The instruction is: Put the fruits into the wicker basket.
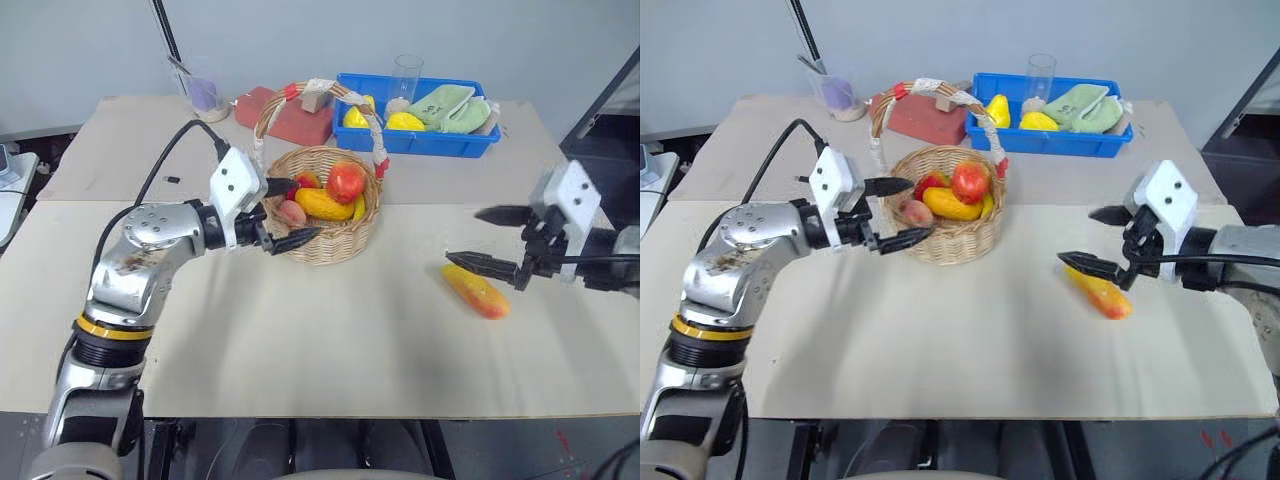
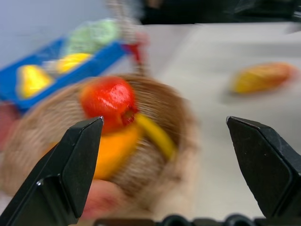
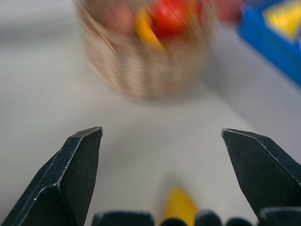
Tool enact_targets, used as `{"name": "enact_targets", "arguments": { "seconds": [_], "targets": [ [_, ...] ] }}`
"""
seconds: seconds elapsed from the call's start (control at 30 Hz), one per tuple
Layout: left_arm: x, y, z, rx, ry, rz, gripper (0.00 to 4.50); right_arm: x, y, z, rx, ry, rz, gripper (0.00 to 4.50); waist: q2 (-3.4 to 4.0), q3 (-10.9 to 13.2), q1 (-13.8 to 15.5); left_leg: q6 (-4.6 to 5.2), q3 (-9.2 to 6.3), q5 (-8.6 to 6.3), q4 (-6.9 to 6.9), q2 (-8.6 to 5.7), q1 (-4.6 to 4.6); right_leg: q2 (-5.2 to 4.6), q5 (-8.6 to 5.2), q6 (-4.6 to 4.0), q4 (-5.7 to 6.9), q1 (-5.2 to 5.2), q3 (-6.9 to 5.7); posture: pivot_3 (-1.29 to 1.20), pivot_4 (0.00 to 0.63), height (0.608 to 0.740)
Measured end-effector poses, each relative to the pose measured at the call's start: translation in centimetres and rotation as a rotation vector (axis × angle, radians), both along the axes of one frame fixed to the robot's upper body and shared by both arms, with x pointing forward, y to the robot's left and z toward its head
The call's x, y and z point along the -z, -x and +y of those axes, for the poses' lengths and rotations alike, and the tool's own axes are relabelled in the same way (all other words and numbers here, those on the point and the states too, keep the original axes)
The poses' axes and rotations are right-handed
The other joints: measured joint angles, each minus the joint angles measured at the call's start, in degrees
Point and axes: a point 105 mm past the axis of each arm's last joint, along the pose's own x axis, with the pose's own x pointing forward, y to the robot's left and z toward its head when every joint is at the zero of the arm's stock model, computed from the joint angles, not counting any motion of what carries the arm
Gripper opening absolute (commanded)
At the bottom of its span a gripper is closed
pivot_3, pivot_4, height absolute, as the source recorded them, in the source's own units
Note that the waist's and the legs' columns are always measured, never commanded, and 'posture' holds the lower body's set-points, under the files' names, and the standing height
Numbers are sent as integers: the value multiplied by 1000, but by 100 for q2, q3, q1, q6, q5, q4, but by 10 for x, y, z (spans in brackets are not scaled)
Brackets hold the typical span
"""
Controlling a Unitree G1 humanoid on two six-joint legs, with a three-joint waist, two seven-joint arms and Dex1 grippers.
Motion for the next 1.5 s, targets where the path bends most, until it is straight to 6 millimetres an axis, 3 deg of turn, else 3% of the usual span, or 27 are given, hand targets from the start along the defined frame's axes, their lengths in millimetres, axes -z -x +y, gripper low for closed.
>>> {"name": "enact_targets", "arguments": {
  "seconds": [0.23, 0.47, 0.77, 0.8, 0.93, 1.03, 1.23, 1.5],
  "targets": [
    [1, 52, -1, 255, -120, 42, 4471, 55, -13, -35, 181, 91, 134, 4500, 0, 0, -22, 0, 5, 0, 1, 11, 4, 12, -2, -3, -6, 1, 4, 0, 150, 740],
    [1, 68, -5, 333, -135, 38, 4471, 77, -14, -41, 201, 78, 232, 4500, 1, 1, -11, 1, 5, -1, 2, 17, 5, 21, -3, -5, -8, 1, 6, 0, 150, 740],
    [-2, 72, -4, 328, -90, 39, 4500, 85, -13, -44, 209, 53, 275, 1674, 1, 1, -7, 1, 5, -1, 2, 20, 7, 23, -3, -5, -5, 1, 6, 0, 150, 740],
    [-3, 73, -2, 323, -86, 36, 4500, 85, -13, -44, 207, 52, 276, 1499, 1, 1, -6, 1, 5, -1, 2, 20, 7, 23, -3, -5, -6, 1, 7, 0, 150, 740],
    [-1, 74, 11, 288, -96, 51, 4500, 84, -10, -40, 180, 46, 280, 1475, 2, 1, -11, 2, 6, -2, 1, 21, 10, 24, -4, -6, -5, 1, 7, 0, 150, 740],
    [3, 67, 32, 186, -95, 58, 4500, 73, -5, -19, 94, 16, 268, 1471, 3, 2, -36, 3, 5, -2, 0, 27, 13, 28, -8, -13, -6, -1, 8, 0, 150, 740],
    [7, 62, 70, 9, -45, 65, 4500, 13, -8, 56, -139, -119, 102, 1464, 3, 3, -112, 2, -1, -2, -6, 34, 21, 30, -11, -18, -1, -1, 7, 0, 150, 740],
    [-13, 74, 68, -28, 64, 48, 4500, -55, -35, 143, -322, -283, -46, 1462, -1, 6, -104, 1, -7, -2, -8, 32, 19, 16, -10, -18, 10, -6, 1, 0, 150, 740]
  ]
}}
